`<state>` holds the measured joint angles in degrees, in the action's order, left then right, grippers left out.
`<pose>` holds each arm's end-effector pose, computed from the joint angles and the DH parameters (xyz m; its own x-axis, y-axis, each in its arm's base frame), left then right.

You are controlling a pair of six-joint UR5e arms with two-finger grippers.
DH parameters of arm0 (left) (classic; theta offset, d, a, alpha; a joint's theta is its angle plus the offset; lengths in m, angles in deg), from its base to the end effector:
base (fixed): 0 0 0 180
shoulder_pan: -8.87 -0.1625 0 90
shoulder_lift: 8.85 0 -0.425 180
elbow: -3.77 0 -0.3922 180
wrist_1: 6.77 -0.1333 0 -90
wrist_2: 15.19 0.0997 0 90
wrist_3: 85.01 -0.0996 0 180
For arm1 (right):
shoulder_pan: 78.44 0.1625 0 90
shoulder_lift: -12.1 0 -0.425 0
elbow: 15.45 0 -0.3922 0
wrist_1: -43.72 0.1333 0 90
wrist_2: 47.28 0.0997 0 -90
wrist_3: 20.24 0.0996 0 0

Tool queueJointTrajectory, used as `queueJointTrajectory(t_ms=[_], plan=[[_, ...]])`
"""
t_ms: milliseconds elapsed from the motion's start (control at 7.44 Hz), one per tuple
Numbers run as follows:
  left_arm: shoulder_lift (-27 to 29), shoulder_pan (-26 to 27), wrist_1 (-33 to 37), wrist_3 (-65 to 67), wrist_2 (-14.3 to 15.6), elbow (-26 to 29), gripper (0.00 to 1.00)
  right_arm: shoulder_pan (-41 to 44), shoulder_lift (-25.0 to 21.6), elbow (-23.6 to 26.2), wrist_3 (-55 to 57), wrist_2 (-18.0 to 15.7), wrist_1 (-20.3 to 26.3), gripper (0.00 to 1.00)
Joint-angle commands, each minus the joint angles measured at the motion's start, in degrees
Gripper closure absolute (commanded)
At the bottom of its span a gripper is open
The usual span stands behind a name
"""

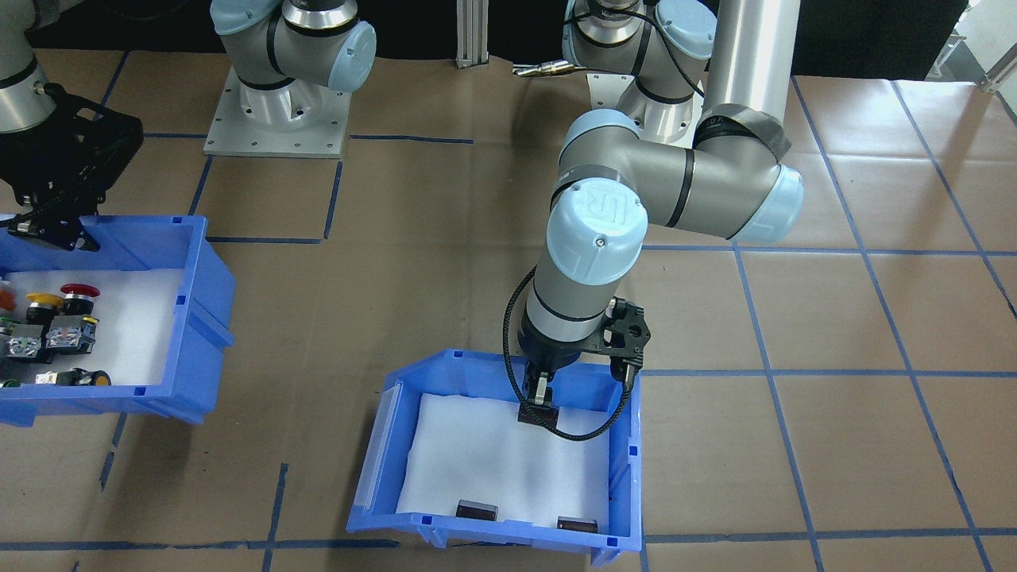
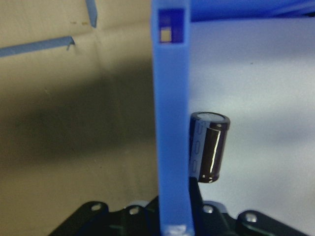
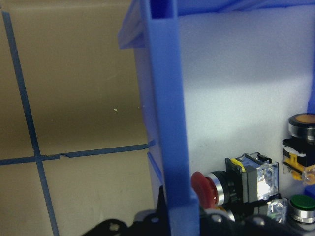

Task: Place battery box in front

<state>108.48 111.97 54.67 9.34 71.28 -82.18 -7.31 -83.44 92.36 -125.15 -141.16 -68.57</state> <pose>-0.2863 -0.6149 0.2952 -0.1514 -0.9846 0.0871 -0.9852 0.1575 0.0681 -0.0283 -0.4740 0.4217 -0.0658 -0.9863 0.1510 -0.9906 0.0828 0.1092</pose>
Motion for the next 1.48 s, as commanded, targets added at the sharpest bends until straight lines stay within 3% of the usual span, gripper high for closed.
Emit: queueJointTrajectory(t_ms=[0,269,403,538,672,807,941,1210,1345], plan=[[5.35,3.58,-0.89,5.90,-1.12,6.20,0.98,0.15,-1.74,2.04,0.06,0.01,-0.04,0.98],[8.53,5.88,-0.89,9.00,-1.04,9.56,0.94,0.16,-3.67,4.67,0.15,0.01,-0.12,0.98],[8.62,5.88,-0.89,9.01,-0.87,9.57,0.85,0.16,-3.94,5.12,0.23,0.01,-0.04,0.98],[8.54,5.88,-0.89,9.01,-1.13,9.31,0.66,0.16,-4.03,5.12,0.24,0.01,-0.04,0.98],[7.84,5.71,-0.71,9.44,-0.87,9.13,0.25,0.16,-4.03,5.12,0.24,0.01,-0.04,0.98],[7.40,5.27,-0.63,12.40,-0.60,8.78,0.04,0.16,-4.12,5.21,0.24,0.01,0.05,0.98],[6.78,5.18,-0.54,12.43,-0.34,8.96,0.00,0.24,-5.17,6.69,0.50,0.09,0.05,0.97],[0.66,3.87,3.30,5.73,0.53,8.52,0.04,1.73,-11.03,13.34,1.03,1.49,0.05,0.97],[-3.12,1.43,9.68,-5.99,4.63,8.52,0.03,3.13,-13.76,17.13,1.20,1.68,-0.12,0.96]])
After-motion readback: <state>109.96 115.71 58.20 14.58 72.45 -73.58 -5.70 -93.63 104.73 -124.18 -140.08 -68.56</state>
